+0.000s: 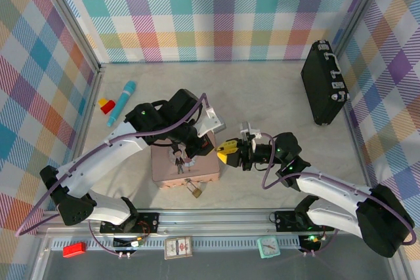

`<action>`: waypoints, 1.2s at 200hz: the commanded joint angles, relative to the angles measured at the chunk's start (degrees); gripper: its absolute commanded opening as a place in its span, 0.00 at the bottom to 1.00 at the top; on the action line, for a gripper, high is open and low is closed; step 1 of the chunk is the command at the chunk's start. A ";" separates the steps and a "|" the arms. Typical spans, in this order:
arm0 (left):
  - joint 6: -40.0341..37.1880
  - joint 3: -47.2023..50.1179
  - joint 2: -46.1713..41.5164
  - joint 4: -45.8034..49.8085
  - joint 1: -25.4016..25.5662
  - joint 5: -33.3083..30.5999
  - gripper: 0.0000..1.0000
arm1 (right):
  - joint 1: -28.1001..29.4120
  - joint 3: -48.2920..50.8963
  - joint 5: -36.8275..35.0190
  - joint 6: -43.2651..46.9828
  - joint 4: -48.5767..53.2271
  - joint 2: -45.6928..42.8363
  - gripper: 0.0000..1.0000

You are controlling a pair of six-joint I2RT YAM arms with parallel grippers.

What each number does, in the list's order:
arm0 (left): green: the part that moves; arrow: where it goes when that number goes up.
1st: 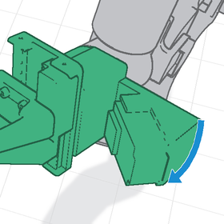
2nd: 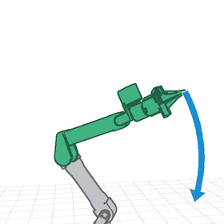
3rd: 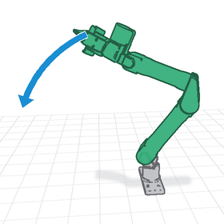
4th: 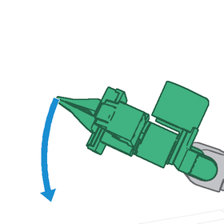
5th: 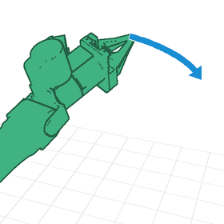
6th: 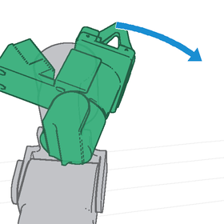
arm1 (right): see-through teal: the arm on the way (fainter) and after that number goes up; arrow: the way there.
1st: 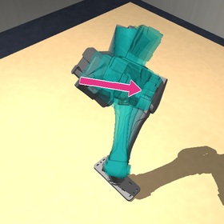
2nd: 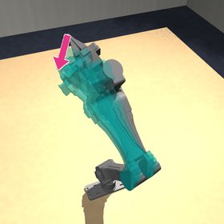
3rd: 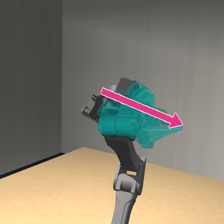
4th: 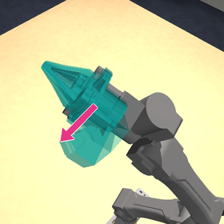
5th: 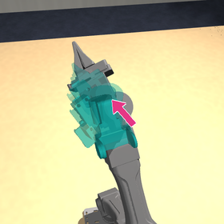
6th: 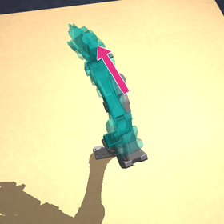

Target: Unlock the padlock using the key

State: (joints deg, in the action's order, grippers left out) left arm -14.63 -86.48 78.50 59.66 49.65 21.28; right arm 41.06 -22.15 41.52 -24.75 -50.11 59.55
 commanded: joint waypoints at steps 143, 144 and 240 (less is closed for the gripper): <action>-1.29 1.22 -1.95 -1.90 1.22 4.44 0.00 | -0.19 -2.19 4.04 1.34 -0.25 -0.33 0.27; -1.28 1.22 -1.95 -1.91 1.23 4.50 0.00 | -0.23 -2.19 4.07 1.31 -0.25 -0.32 0.27; -0.23 2.12 -4.40 -3.90 1.24 5.92 0.00 | -3.68 -0.64 0.41 -0.80 1.68 -4.44 0.41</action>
State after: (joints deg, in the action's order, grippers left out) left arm -14.79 -84.90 76.40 56.53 49.80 23.92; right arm 39.66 -22.63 44.84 -24.82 -48.47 56.64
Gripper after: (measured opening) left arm 0.045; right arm 0.404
